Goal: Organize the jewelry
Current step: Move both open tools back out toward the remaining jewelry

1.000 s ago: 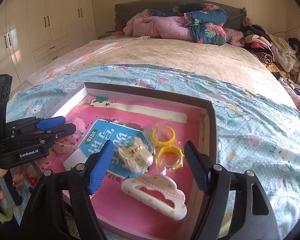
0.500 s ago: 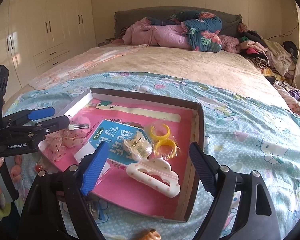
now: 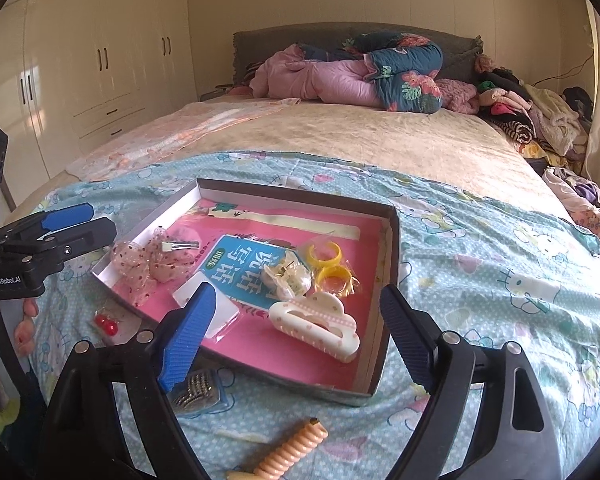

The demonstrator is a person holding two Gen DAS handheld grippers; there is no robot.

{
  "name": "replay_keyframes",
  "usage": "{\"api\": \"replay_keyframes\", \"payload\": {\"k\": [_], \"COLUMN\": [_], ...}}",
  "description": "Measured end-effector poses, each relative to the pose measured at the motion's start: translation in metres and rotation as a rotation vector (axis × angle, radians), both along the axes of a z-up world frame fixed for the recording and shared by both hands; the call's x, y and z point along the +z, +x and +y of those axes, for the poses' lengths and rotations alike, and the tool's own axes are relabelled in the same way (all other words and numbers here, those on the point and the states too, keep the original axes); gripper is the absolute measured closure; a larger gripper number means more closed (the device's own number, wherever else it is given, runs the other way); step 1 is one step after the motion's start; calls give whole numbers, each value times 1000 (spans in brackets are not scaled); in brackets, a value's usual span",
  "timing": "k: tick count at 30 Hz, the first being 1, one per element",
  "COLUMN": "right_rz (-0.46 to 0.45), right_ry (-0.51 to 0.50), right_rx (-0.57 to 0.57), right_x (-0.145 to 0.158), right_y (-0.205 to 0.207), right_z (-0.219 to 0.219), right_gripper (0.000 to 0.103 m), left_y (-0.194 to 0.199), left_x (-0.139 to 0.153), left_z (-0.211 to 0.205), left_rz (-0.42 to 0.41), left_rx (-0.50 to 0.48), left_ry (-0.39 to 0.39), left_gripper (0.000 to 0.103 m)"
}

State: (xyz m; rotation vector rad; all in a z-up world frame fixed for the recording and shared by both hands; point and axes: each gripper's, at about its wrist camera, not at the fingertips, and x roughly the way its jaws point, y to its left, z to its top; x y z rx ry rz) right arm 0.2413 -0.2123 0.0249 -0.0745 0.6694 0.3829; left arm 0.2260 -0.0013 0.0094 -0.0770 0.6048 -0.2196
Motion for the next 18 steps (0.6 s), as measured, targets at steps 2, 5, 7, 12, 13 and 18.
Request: {"api": "replay_keyframes", "payload": {"k": [2,5,7,12,13,18], "right_rz": [-5,-11,-13,-22,-21,-17], "right_ry": [2,3,6,5,6,6], "right_rx": [3,9,13,24,27,40], "right_x": [2,4,5,8,8,6], "right_y": [-6,-15,-21,-35,-37,-49], "right_z": [0,0,0,1,1,5], "right_gripper": [21,21,21,21,21,21], "left_y": [-7,-15,-21,-34,-37,-48], "left_x": [2,4,4,2,1,-5], "left_z": [2,4,5,6,6,6], "left_rz": [-9,-18,-21,-20,-22,-13], "left_rx": [1,6,6,-1,0,3], "left_ry": [-4,-4,-9,-3,1,10], "left_gripper": [14,14,14,14,14,14]}}
